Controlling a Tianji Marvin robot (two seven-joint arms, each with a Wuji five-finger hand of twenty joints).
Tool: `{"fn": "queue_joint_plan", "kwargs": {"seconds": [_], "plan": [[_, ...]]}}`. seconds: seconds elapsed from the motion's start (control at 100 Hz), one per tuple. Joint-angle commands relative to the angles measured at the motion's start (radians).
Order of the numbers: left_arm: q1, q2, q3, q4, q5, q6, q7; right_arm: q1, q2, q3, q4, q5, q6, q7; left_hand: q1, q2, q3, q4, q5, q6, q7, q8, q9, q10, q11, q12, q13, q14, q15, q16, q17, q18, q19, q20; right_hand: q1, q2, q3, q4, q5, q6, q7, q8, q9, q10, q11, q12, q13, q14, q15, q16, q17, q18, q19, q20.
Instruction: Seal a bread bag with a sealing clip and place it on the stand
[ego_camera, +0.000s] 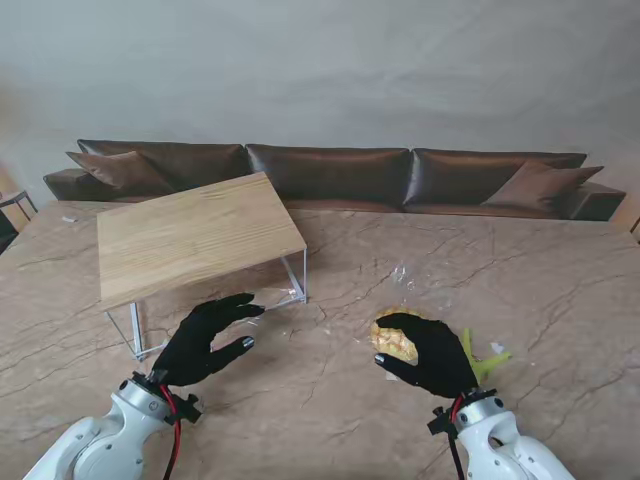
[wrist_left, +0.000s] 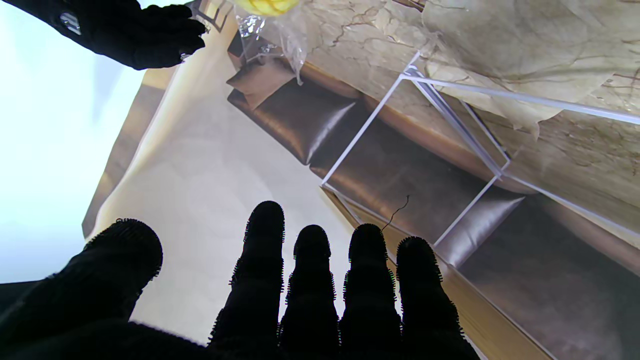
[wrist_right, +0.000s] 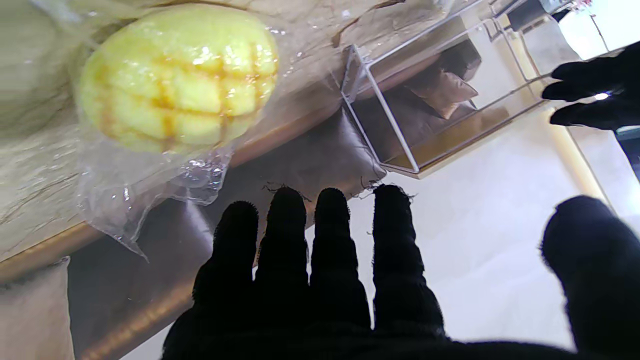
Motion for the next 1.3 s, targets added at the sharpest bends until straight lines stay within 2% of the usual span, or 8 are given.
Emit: {"fn": "queue_joint_plan", "kwargs": {"seconds": [0.0,0.25,0.39,0.53,0.71,0.89,1.07,1.29], "plan": [[0.012,-0.003,-0.002,-0.002,-0.003,0.002,-0.002,0.02,0.005,0.002,-0.006,0.007,0.002,0.008,-0.021,0.039,-0.024,0.026,-0.028,-0.009,-0.045,-0.015,-0.044,0.0,-0.016,-0.005,0.002,0.004,0.003,-0.005,0.02,-0.003,0.027,0.008,0.043,-0.035,0.017,-0.006,-0.023,-0.018,0.012,-0.015,0.002,-0.004,0.019,0.013,0.011,0.009,-0.012,0.011,0.003,0.002,0.019,-0.001],[0.007,0.0,-0.015,0.017,-0.01,-0.012,-0.021,0.08,0.032,0.001,-0.042,-0.075,0.124,0.148,-0.016,0.04,-0.031,0.025,-0.035,-0.008,-0.041,-0.013,-0.047,0.009,-0.015,-0.005,0.037,-0.001,0.017,0.003,0.044,-0.007,0.059,0.023,0.147,-0.134,0.028,-0.039,-0.039,-0.018,0.035,-0.004,-0.017,-0.007,0.052,0.029,0.034,0.025,-0.01,0.023,0.026,0.016,0.041,0.005],[0.003,0.001,-0.022,0.026,-0.015,-0.013,-0.031,0.12,0.047,0.001,-0.062,-0.109,0.193,0.26,-0.014,0.042,-0.035,0.025,-0.034,-0.012,-0.039,-0.012,-0.048,0.008,-0.016,-0.006,0.031,-0.008,0.012,0.002,0.035,-0.005,0.055,0.021,0.208,-0.214,0.054,-0.066,-0.054,-0.017,0.041,-0.002,-0.031,-0.012,0.065,0.034,0.046,0.063,-0.003,0.035,0.046,0.056,0.053,0.007],[0.0,0.0,-0.024,0.039,-0.011,-0.015,-0.02,0.164,0.062,-0.005,-0.068,-0.143,0.25,0.363,-0.012,0.042,-0.035,0.026,-0.03,-0.014,-0.034,-0.01,-0.044,0.004,-0.016,-0.006,0.033,-0.011,0.009,0.002,0.035,0.001,0.054,0.02,0.214,-0.356,0.231,-0.124,-0.084,-0.011,0.046,-0.006,-0.061,-0.01,0.085,0.041,0.074,0.123,0.006,0.061,0.098,0.13,0.09,0.011],[-0.007,0.0,-0.02,0.058,-0.015,-0.015,-0.021,0.234,0.076,-0.048,-0.044,-0.163,0.322,0.475,-0.008,0.041,-0.036,0.025,-0.022,-0.019,-0.027,-0.007,-0.044,0.002,-0.016,-0.007,0.032,-0.015,0.005,0.002,0.032,0.003,0.051,0.019,0.24,-0.417,0.305,-0.15,-0.124,-0.045,0.051,-0.006,-0.111,0.006,0.093,0.044,0.057,0.173,0.005,0.069,0.133,0.186,0.121,0.017],[-0.01,-0.001,-0.019,0.068,-0.016,-0.022,-0.018,0.303,0.08,-0.115,0.026,-0.123,0.349,0.507,-0.007,0.041,-0.036,0.025,-0.019,-0.025,-0.022,-0.004,-0.044,0.001,-0.017,-0.007,0.031,-0.017,0.002,0.002,0.031,0.007,0.05,0.018,0.249,-0.395,0.301,-0.15,-0.095,-0.052,0.076,0.002,-0.128,0.038,0.116,0.053,0.045,0.204,0.018,0.071,0.171,0.192,0.125,0.011],[-0.011,0.0,-0.022,0.067,-0.018,-0.02,-0.022,0.364,0.082,-0.197,0.127,-0.096,0.337,0.494,-0.007,0.044,-0.041,0.024,-0.018,-0.036,-0.016,-0.001,-0.043,-0.007,-0.019,-0.008,0.025,-0.021,-0.003,0.001,0.025,0.01,0.045,0.016,0.276,-0.425,0.336,-0.15,-0.062,-0.066,0.102,0.016,-0.131,0.053,0.159,0.07,0.027,0.23,0.052,0.064,0.243,0.194,0.13,-0.002],[-0.016,-0.001,-0.017,0.078,-0.021,-0.022,-0.021,0.369,0.066,-0.261,0.185,-0.007,0.285,0.406,-0.003,0.044,-0.041,0.025,-0.013,-0.038,-0.011,0.001,-0.042,-0.01,-0.019,-0.008,0.024,-0.023,-0.005,0.001,0.026,0.012,0.046,0.016,0.266,-0.397,0.34,-0.152,-0.013,-0.066,0.122,0.029,-0.072,0.046,0.206,0.087,0.109,0.206,0.105,0.072,0.345,0.19,0.168,-0.009]]}}
